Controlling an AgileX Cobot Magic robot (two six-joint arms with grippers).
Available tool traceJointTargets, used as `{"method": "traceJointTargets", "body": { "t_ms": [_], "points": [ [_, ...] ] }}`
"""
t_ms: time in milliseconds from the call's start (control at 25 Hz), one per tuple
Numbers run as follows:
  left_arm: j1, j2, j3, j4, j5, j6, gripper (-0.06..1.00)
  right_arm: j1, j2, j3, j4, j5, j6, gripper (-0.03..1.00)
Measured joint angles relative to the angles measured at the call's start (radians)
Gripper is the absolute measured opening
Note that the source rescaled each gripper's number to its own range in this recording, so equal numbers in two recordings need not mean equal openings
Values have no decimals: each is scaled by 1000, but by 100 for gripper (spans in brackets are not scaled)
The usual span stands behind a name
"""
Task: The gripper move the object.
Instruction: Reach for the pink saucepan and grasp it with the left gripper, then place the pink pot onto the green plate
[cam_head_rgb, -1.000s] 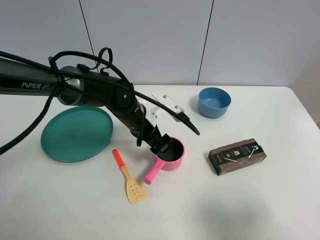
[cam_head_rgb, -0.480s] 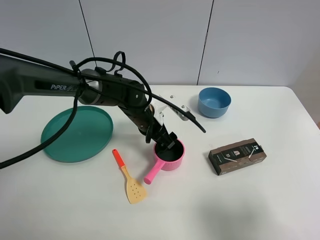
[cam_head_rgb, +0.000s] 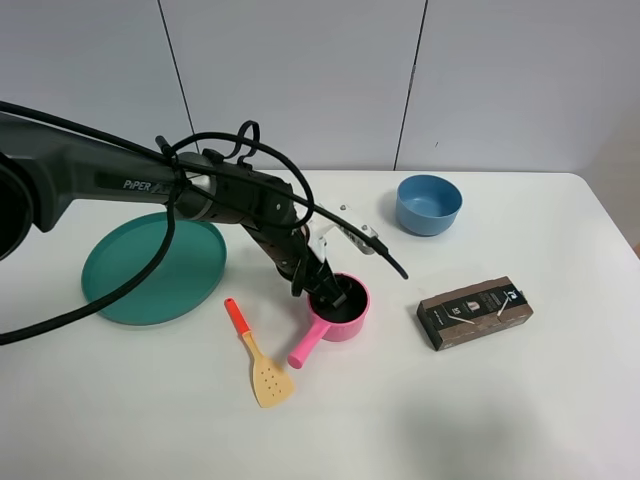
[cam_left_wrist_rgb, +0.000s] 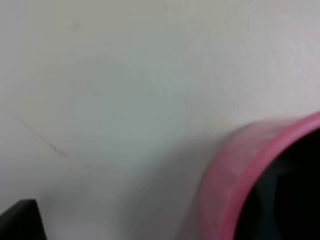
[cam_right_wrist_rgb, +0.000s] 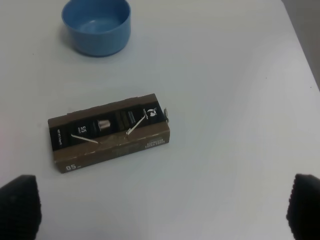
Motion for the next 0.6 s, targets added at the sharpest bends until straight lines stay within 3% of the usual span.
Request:
{"method": "traceJointTargets", "body": {
  "t_ms": [80,160,240,320,600],
  "points": [
    [0,0,0,1,0,0,70,0,0,0,0,0,0,100],
    [0,0,0,1,0,0,49,0,0,0,0,0,0,100],
    [0,3,0,1,0,0,18,0,0,0,0,0,0,100],
    [0,8,-1,5,-3,0,2,0,0,0,0,0,0,100],
    [0,-12,-7,24,36,0,0,0,0,0,0,0,0,100]
  ]
}}
